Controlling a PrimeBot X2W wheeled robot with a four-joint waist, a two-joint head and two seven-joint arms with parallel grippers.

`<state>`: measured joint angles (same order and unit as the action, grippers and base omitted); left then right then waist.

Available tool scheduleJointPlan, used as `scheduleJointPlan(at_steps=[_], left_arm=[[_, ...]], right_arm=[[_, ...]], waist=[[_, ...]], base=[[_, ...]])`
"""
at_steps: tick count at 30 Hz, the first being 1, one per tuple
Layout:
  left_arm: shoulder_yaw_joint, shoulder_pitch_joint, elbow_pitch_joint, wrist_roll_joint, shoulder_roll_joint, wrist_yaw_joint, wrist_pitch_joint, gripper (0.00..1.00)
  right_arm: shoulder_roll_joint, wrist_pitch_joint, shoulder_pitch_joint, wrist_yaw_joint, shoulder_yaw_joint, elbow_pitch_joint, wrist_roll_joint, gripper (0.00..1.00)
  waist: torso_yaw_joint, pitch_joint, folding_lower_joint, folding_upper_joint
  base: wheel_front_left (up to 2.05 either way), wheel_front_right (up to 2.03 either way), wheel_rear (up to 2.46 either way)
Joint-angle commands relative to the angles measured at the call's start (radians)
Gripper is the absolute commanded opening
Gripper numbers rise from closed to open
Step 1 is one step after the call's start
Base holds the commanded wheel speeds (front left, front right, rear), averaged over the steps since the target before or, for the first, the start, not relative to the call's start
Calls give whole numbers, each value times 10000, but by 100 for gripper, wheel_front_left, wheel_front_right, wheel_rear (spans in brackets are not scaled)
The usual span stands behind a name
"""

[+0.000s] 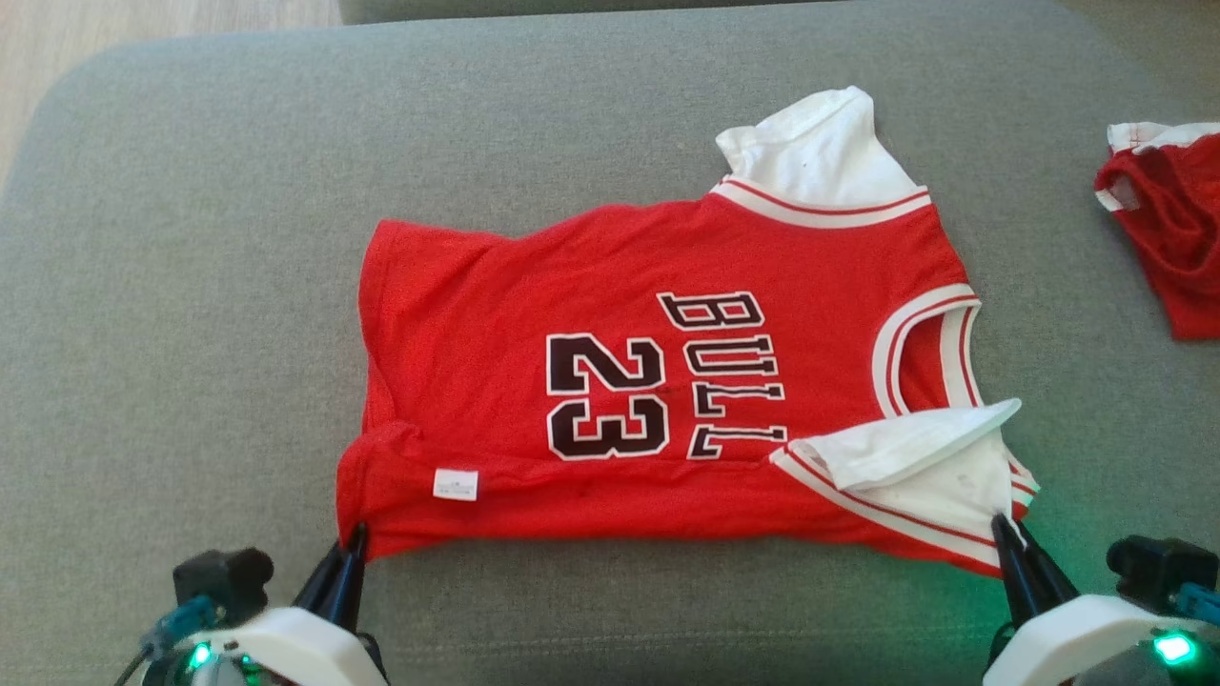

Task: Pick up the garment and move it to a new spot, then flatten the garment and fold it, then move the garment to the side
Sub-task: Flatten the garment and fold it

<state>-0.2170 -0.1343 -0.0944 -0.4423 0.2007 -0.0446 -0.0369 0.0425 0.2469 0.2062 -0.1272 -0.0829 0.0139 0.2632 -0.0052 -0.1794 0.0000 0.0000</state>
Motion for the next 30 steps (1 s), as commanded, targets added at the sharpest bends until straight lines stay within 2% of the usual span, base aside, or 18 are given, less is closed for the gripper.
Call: scheduleJointPlan(at_steps=[1, 11, 12, 13, 14, 18, 25, 30], left_arm=[[323, 129, 410, -71, 161, -80, -50, 0], [150, -542, 661, -292, 92, -253, -468, 0], [125, -519, 649, -286, 104, -232, -466, 0], [96, -512, 608, -316, 110, -206, -529, 33], [89, -504, 593, -373, 92, -177, -544, 100], [191, -400, 661, -449, -3, -242, -315, 100], [438, 363, 1036, 74, -118, -497, 1077, 100], [445, 898, 1050, 464, -131, -638, 1682, 100]], right_arm=[[78, 19, -53, -35, 112, -377, 67, 0], [78, 133, 441, -35, -7, -315, 259, 0], [78, 123, 456, -35, -15, -308, 289, 42], [78, 90, 452, -35, -19, -322, 302, 100], [78, 33, 423, -35, -28, -354, 300, 100], [78, -419, 189, -35, -143, -609, 223, 100], [78, -1679, -721, -35, -76, -1421, -348, 100], [78, -2193, -1306, -35, 237, -1684, -680, 100]], waist=[[-23, 61, 0, 0], [-60, 403, 0, 0], [-54, 425, 0, 0], [-58, 445, 0, 0], [-71, 468, 0, 0], [-123, 567, 0, 0], [-177, 645, 0, 0], [-226, 725, 0, 0]], base=[[0, 0, 0], [0, 0, 0], [0, 0, 0], [0, 0, 0], [0, 0, 0], [0, 0, 0], [0, 0, 0], [0, 0, 0]])
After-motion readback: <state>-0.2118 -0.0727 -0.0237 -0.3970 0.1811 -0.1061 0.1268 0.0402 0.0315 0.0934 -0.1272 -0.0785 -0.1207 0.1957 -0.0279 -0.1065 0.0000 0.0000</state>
